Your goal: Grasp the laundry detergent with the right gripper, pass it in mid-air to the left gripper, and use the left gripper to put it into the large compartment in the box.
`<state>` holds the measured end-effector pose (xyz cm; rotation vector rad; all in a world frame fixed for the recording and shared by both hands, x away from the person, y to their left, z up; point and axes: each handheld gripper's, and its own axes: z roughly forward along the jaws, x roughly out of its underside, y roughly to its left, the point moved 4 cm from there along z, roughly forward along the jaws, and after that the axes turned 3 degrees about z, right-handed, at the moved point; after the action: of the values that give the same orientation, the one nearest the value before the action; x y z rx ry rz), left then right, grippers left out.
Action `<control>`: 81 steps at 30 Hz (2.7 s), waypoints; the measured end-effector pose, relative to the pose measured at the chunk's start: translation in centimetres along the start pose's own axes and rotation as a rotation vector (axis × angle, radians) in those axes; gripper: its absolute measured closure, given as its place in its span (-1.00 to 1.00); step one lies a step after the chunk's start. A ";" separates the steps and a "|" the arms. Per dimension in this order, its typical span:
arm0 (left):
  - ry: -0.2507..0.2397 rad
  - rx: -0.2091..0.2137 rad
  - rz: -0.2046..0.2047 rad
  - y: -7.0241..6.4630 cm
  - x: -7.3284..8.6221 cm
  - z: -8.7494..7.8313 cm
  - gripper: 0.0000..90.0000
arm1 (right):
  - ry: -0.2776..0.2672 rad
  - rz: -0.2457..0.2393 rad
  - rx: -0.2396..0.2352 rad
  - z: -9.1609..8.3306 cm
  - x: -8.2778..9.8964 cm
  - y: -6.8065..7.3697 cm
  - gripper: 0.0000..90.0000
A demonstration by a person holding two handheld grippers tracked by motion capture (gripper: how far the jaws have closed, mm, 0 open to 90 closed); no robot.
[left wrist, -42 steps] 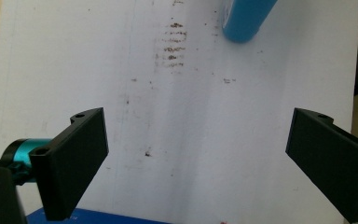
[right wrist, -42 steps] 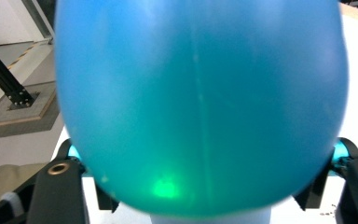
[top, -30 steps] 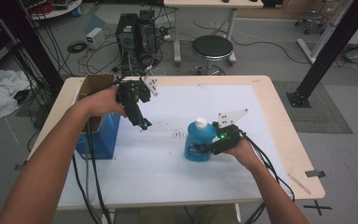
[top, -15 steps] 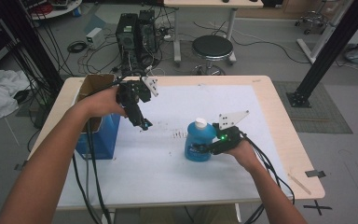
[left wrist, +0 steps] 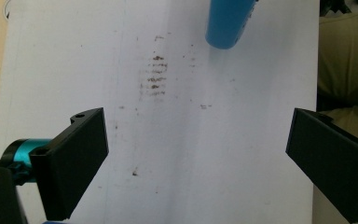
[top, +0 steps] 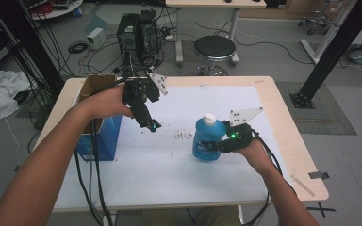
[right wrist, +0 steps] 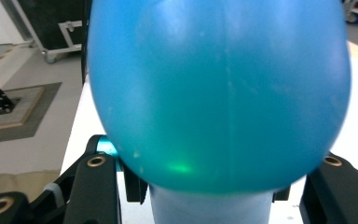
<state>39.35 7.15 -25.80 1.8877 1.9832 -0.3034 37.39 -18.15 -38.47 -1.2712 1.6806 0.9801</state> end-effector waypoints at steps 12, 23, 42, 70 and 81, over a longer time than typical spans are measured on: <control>-0.005 0.000 0.037 -1.8 -1.6 -0.9 -0.88 | 0.018 -0.011 0.057 -3.3 -2.1 3.8 -0.02; 0.030 0.048 0.035 -3.8 -2.6 -2.3 -0.88 | -0.002 -0.024 0.001 -3.4 -5.0 5.2 -0.02; 0.082 0.117 0.020 -4.9 -3.8 -3.0 -0.88 | 0.088 -0.049 -0.128 3.7 -7.3 4.2 -0.02; 0.137 0.132 0.049 -4.7 -5.0 -1.9 -0.88 | 0.107 -0.076 -0.199 7.5 -9.2 5.1 -0.02; 0.166 0.138 0.075 -4.8 -5.1 -1.2 -0.87 | 0.112 -0.078 -0.201 7.4 -9.2 5.2 -0.02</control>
<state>34.59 2.64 -23.13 2.1310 2.0376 -0.2767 34.99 -7.10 -32.27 -1.5370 1.6343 1.0687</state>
